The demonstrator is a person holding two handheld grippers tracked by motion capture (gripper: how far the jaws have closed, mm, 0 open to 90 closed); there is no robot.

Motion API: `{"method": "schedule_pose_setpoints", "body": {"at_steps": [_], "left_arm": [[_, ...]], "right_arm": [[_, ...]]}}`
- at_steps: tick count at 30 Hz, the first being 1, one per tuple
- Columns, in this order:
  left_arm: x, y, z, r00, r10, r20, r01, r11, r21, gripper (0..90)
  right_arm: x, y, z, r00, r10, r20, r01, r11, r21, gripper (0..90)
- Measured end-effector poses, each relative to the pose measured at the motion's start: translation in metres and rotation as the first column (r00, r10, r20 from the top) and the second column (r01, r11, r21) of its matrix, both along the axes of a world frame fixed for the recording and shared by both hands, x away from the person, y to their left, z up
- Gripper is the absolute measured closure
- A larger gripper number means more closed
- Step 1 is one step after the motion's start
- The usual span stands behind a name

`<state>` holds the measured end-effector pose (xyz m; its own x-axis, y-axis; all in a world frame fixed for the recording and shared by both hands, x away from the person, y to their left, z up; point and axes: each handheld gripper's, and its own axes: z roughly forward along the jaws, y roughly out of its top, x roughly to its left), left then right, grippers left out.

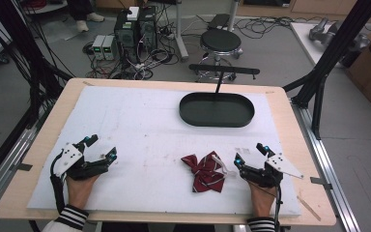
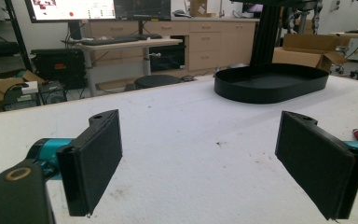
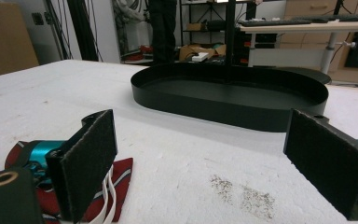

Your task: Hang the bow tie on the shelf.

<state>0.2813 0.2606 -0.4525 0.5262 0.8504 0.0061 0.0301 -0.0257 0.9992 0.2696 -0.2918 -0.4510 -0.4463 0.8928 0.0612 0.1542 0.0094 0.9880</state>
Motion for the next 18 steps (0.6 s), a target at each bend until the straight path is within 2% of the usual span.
{"method": "schedule_pose_setpoints", "body": {"at_steps": [18], "left_arm": [[-0.0008,0.0011,-0.0003,1.0,0.005,0.004,-0.005,1.0,-0.008,15.0]], "right_arm": [[0.0002,0.0003,0.0001,0.9999,-0.012,-0.005,0.012,1.0,0.003,8.6]]}}
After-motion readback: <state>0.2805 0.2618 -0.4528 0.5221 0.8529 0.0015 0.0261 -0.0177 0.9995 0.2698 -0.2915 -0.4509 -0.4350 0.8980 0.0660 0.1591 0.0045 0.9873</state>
